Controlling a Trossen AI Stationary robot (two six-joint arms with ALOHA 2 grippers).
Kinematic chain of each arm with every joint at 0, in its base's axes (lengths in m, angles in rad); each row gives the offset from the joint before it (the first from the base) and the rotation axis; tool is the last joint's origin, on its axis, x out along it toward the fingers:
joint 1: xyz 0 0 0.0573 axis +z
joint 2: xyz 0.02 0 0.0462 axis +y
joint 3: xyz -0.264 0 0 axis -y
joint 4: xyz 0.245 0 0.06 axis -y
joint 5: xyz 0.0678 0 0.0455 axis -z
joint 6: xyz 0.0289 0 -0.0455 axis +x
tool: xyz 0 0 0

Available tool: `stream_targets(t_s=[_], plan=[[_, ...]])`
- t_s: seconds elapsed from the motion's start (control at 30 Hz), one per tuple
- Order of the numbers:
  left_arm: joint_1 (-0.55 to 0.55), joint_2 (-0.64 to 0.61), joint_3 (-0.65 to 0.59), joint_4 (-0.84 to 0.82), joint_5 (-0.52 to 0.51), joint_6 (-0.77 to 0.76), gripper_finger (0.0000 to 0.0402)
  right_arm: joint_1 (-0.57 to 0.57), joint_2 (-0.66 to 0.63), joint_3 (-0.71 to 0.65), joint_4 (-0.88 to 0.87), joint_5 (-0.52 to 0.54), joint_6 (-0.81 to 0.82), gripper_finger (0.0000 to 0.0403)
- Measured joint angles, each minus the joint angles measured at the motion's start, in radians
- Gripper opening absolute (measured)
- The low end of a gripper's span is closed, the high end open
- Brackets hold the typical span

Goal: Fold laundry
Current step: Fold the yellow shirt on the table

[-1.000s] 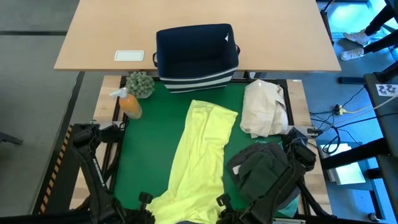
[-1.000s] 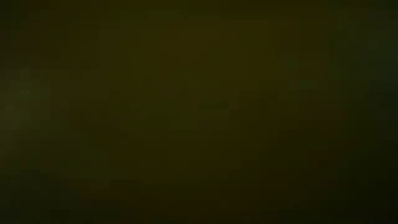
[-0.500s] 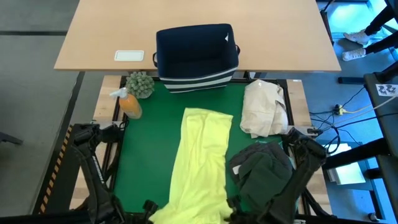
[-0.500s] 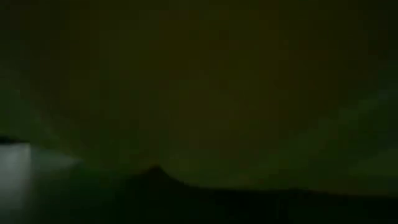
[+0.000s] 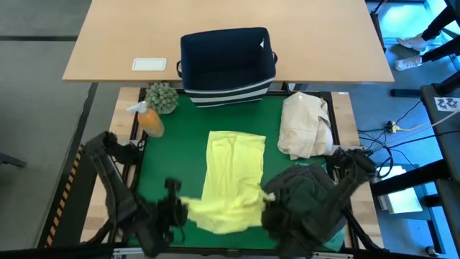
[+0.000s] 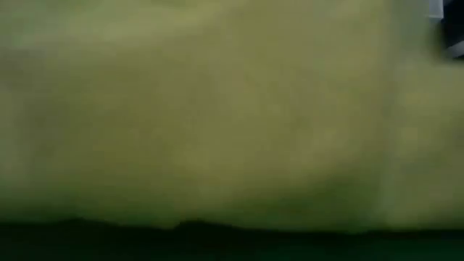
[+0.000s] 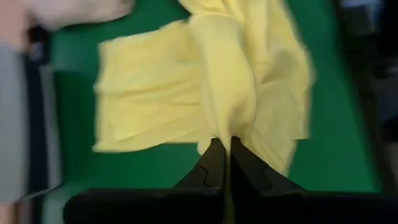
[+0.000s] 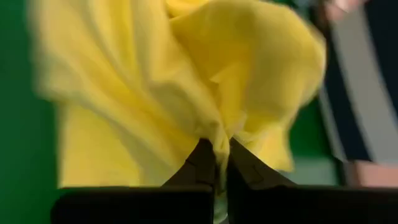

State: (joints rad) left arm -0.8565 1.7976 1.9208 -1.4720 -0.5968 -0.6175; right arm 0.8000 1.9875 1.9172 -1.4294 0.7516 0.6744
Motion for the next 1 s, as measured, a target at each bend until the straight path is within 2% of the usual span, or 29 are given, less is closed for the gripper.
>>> stream_targets(t_s=[0.13, 0.3, 0.5, 0.6, 0.8, 1.0], plan=[[0.105, -0.095, -0.083, -0.051, -0.036, 0.008, 0.0, -0.117, -0.025, -0.1, -0.006, 0.009, 0.009, 0.0005], [0.281, -0.221, -0.305, -0.012, -0.038, 0.078, 0.0, -0.27, -0.061, -0.283, 0.09, 0.008, -0.009, 0.0005], [0.546, -0.347, -0.653, 0.325, 0.039, 0.33, 0.0, -0.453, -0.145, -0.579, 0.414, -0.063, -0.111, 0.0005], [0.672, -0.375, -0.787, 0.51, 0.041, 0.454, 0.0, -0.54, -0.173, -0.71, 0.576, -0.093, -0.156, 0.0005], [0.855, -0.376, -0.906, 0.731, 0.039, 0.62, 0.0, -0.659, -0.175, -0.831, 0.706, -0.116, -0.185, 0.0005], [0.966, -0.376, -0.959, 0.865, 0.042, 0.704, 0.0, -0.691, -0.175, -0.852, 0.684, -0.082, -0.186, 0.0007]])
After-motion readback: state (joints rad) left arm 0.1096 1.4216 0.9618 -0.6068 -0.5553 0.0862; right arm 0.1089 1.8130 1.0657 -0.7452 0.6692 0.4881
